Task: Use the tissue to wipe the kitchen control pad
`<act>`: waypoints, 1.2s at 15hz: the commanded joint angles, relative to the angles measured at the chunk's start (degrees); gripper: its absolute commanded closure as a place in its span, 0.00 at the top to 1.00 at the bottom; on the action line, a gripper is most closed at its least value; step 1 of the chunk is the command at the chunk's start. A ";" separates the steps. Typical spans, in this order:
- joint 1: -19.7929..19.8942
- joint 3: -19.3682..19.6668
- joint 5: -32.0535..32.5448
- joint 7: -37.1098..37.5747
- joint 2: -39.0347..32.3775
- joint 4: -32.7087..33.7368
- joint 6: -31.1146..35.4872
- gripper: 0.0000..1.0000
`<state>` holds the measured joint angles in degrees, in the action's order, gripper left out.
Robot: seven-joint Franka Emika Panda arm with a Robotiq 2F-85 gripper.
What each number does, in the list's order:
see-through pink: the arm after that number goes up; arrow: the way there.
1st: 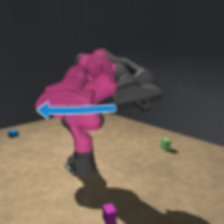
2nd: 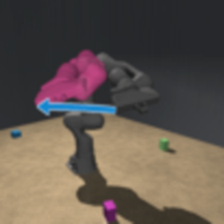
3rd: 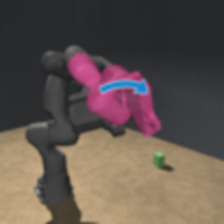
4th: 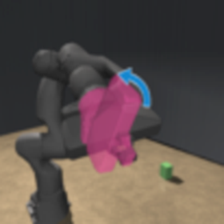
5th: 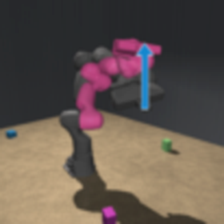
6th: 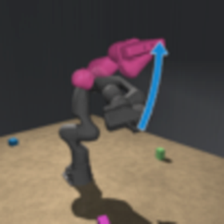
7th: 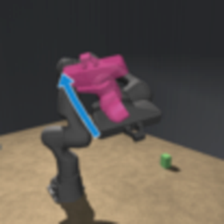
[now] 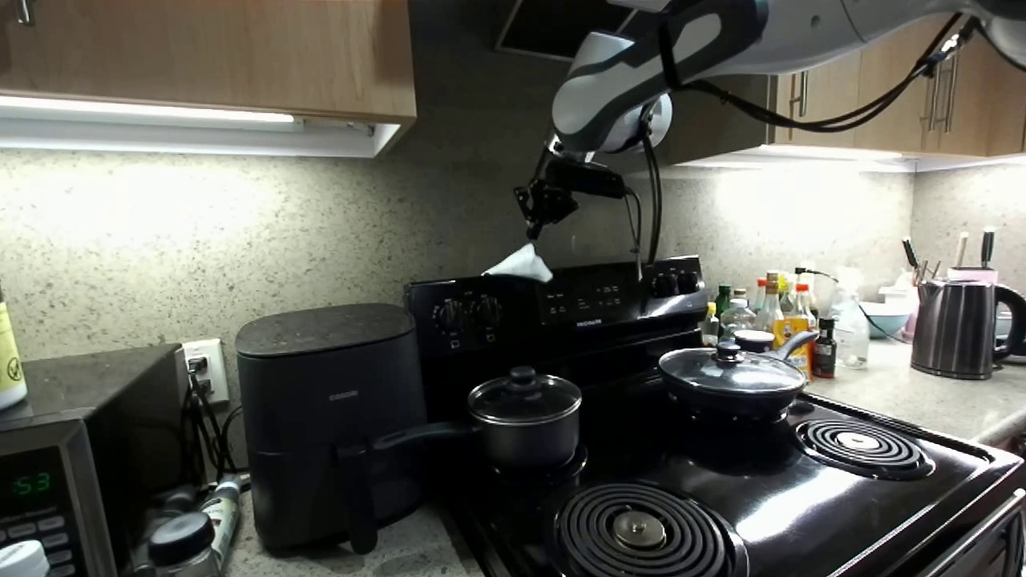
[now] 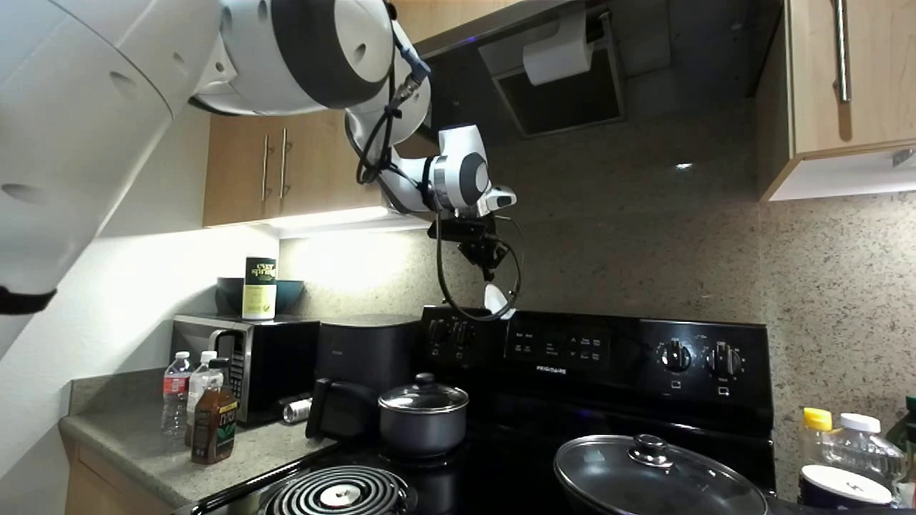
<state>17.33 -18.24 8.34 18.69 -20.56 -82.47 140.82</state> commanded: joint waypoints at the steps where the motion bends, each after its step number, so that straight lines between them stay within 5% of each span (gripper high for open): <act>1: -3.83 7.30 -10.16 -10.42 10.98 -11.25 -9.16 0.08; 2: -5.98 10.40 -7.60 -9.14 12.32 -12.37 -11.26 0.08; 3: -7.90 11.28 -8.91 -8.29 6.69 -5.97 -8.52 0.08; 5: -9.06 13.49 -8.16 -7.95 9.81 -8.88 -10.89 0.08; 13: -10.71 15.40 -7.02 -7.53 10.73 -10.99 -10.87 0.06; 14: -11.81 16.48 -5.31 -6.24 10.37 -11.01 -10.18 0.31; 18: -15.42 20.13 2.23 0.46 8.91 -10.82 -5.60 0.51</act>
<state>4.55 -0.75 5.62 14.03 -10.81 -93.28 131.78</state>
